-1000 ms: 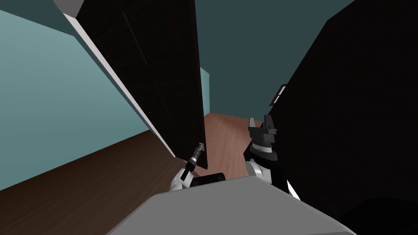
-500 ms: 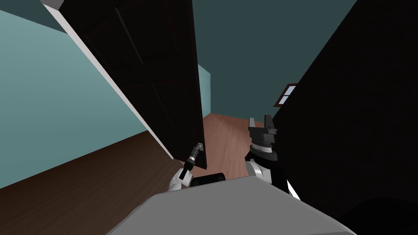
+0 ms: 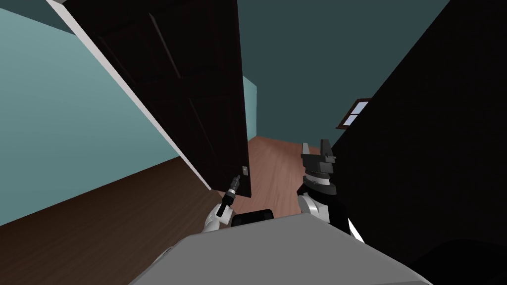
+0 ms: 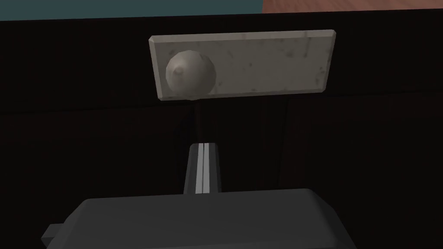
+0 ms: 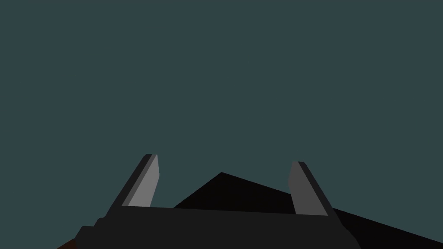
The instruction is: Push the door open
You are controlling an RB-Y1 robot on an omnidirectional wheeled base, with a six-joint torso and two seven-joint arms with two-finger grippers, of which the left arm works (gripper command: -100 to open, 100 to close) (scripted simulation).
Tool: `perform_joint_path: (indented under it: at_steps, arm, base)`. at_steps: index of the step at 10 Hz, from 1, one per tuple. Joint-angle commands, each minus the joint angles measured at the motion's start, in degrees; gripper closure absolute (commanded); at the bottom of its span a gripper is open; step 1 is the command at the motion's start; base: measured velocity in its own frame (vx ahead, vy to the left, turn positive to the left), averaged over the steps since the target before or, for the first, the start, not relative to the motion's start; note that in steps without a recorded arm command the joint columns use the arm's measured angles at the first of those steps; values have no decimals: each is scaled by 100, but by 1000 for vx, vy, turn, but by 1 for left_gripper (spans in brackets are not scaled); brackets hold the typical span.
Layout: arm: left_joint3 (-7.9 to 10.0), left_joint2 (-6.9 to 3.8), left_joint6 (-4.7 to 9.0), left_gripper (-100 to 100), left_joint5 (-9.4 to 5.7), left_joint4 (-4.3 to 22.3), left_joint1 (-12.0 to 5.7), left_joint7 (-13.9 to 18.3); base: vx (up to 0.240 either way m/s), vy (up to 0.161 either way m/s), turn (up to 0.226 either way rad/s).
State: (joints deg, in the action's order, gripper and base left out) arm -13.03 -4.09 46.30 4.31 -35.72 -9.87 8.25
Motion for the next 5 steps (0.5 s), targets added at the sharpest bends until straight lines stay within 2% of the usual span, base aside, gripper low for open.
perform_joint_path:
  at_steps: [1,4,5]
  arm:
    - [-14,4,-3,-100,4,-10,6,13]
    - [-43,48,-17,-100,12,-47,16,41]
    - [-41,37,-33,-100,13,-77,32,34]
  base:
    - [-203,35,28]
    - [-231,15,37]
    - [-100,5,2]
